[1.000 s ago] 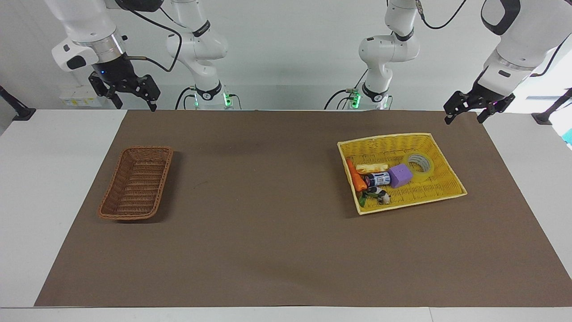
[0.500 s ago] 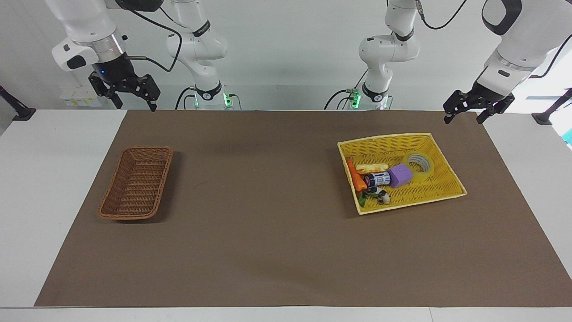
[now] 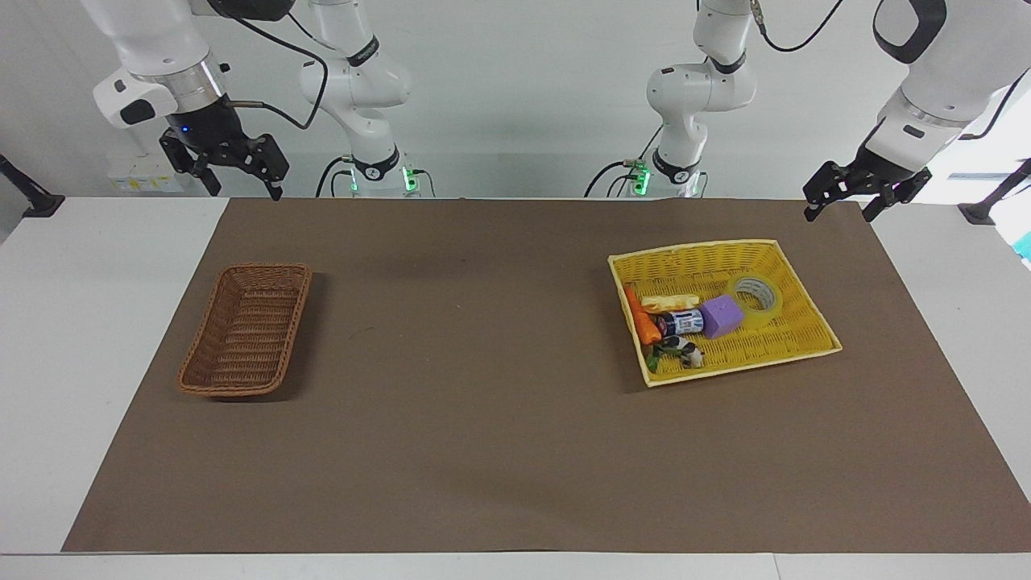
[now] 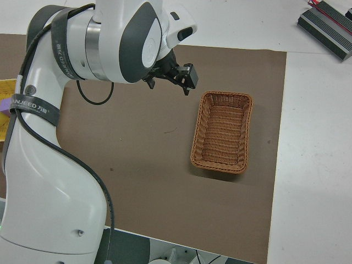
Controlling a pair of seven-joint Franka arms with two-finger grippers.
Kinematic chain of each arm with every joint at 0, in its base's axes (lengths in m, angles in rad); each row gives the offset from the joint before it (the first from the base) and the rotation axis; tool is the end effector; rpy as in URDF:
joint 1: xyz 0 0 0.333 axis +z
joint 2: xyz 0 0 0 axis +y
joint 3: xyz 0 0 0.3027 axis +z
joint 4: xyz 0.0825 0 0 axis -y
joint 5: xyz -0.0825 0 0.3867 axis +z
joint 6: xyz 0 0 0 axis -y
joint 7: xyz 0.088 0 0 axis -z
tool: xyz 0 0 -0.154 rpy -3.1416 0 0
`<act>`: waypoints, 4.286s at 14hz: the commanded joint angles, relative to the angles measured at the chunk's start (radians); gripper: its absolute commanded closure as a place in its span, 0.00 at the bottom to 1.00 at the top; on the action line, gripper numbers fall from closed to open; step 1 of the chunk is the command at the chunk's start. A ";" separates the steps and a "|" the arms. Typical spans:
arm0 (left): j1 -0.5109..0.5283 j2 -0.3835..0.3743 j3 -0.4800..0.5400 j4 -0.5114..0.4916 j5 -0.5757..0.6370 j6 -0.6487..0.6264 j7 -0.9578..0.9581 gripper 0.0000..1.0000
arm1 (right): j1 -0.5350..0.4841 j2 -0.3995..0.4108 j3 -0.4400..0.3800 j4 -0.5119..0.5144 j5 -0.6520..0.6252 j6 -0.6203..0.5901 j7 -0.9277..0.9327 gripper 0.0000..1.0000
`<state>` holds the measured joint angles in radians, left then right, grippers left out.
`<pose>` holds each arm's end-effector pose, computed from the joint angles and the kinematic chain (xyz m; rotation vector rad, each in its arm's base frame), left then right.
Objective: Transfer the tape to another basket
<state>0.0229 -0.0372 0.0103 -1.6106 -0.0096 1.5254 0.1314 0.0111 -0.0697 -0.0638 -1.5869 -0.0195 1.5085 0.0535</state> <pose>0.5384 0.0164 0.5620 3.1230 -0.1538 -0.0735 0.5287 -0.0321 0.5890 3.1220 -0.1674 -0.0138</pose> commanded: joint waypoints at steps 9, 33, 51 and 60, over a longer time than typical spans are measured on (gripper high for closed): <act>0.154 -0.092 0.000 -0.277 -0.016 0.175 0.332 0.00 | -0.008 -0.025 0.001 -0.030 0.004 -0.001 -0.027 0.00; 0.098 0.040 -0.001 -0.737 -0.016 0.714 0.214 1.00 | -0.008 -0.024 0.001 -0.027 0.004 -0.001 -0.026 0.00; 0.083 0.079 -0.032 -0.068 -0.021 0.078 0.065 1.00 | 0.119 -0.013 0.013 -0.064 0.409 0.120 0.064 0.00; -0.016 0.056 -0.210 -0.003 -0.094 -0.010 -0.406 1.00 | 0.364 0.011 0.015 -0.197 0.609 0.453 0.239 0.00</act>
<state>0.0538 0.0255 -0.2059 -1.6158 -0.0699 1.5275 -0.1964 0.3303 -0.0590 -0.0459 -1.7545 0.5599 1.9024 0.2356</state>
